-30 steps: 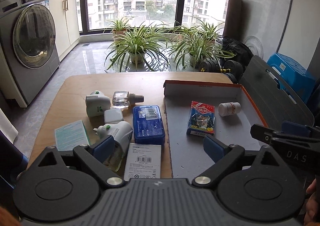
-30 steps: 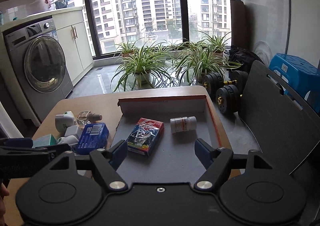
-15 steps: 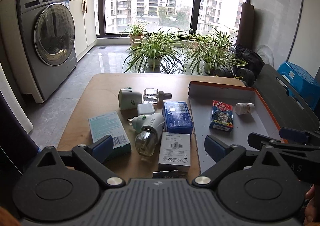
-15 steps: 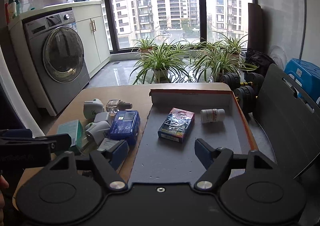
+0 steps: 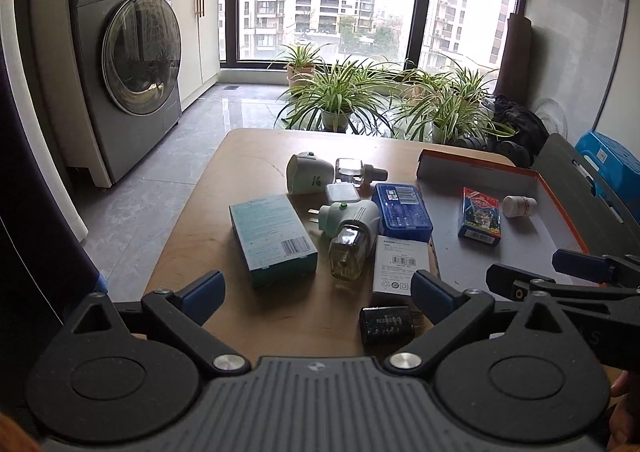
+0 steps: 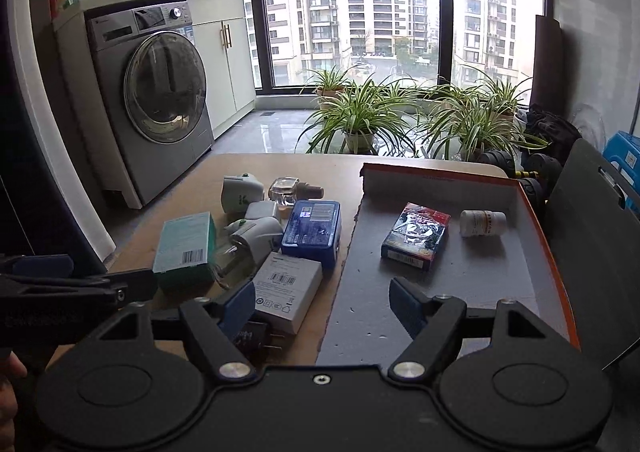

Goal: Organize rigid objects
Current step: 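Withdraw both tools from the tray back toward the remaining items, then reach and grasp the light-blue adhesive bandage box with the left tool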

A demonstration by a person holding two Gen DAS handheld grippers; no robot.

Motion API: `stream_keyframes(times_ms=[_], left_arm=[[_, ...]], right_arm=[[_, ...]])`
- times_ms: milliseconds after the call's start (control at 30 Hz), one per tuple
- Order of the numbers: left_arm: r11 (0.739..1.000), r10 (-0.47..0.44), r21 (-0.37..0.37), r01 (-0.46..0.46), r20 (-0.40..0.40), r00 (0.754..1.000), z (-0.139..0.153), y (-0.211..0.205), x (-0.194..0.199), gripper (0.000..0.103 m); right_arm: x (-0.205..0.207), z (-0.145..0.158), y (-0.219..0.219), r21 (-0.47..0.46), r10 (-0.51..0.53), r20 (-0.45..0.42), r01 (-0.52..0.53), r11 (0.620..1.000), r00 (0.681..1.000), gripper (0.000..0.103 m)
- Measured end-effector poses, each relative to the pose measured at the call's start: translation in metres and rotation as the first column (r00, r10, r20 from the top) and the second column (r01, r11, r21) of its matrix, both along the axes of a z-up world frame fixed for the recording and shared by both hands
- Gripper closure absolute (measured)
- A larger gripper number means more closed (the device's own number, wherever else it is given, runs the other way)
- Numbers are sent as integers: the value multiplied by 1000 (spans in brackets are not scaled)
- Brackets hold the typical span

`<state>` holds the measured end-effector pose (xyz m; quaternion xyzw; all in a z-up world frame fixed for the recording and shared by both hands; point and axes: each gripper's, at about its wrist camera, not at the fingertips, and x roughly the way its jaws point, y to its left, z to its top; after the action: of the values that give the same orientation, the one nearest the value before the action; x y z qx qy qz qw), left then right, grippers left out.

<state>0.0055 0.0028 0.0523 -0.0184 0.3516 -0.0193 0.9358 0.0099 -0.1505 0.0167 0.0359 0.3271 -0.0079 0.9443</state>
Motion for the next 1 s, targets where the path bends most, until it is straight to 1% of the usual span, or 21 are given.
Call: stream_keyframes(times_ms=[333,500,567,700,867,1000], left_arm=[[999,34,-7,-34,-50,998,-28,31,-9,0],[998,52,-16,-53,-82,995,-43,42,-8,0],[997,65,-33,-68,-81,995,-46,47,-3,0],[994,98,-45,-101,-72,993,-44,53,16,0],[984,149,-88,-156,-74,986,-43,57,54,0],[983,157,-85,-165,-92,983,-46,51,85,0]], right_arm=[[-6,-20,8,4,19,-43,-19,1000,999,15],[-7,-28,5,21,17,-60,-15,1000,998,15],[-6,-29,4,30,16,-61,-14,999,998,15],[-5,-29,3,42,20,-57,-18,999,998,15],[-1,-30,1,51,23,-55,-21,998,998,15],[4,-33,-2,63,20,-62,-16,998,998,15]])
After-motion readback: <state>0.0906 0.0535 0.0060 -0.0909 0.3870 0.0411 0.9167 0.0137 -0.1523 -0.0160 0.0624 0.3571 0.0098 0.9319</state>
